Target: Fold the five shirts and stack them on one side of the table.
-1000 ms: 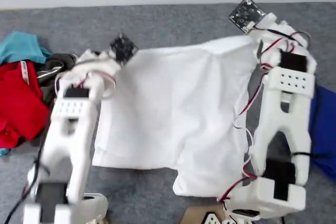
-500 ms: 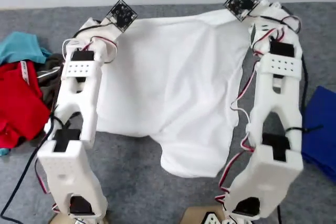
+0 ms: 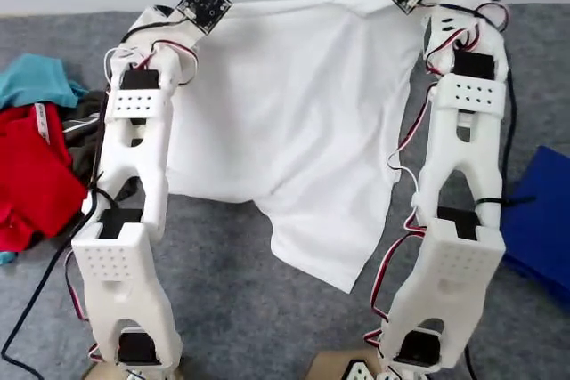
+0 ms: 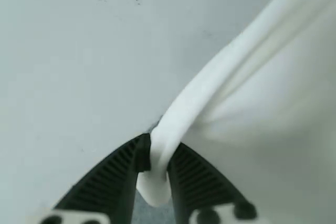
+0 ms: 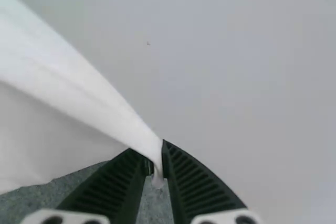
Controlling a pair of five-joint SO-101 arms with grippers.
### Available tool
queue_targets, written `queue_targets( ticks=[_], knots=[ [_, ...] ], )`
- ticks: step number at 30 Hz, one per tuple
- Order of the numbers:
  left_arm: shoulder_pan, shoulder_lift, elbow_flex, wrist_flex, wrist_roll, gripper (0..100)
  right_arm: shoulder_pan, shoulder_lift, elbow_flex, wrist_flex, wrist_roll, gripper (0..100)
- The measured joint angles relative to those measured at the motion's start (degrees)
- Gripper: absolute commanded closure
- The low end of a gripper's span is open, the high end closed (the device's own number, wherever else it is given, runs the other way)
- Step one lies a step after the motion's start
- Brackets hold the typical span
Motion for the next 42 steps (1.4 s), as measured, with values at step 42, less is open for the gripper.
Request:
queue_targets(
  ticks=[42],
  knots=[
    [-3.3,-4.3,0.0,28.0,-6.8,99,-3.3,-5.5,0.0,35.8,0.2,98.9]
  ],
)
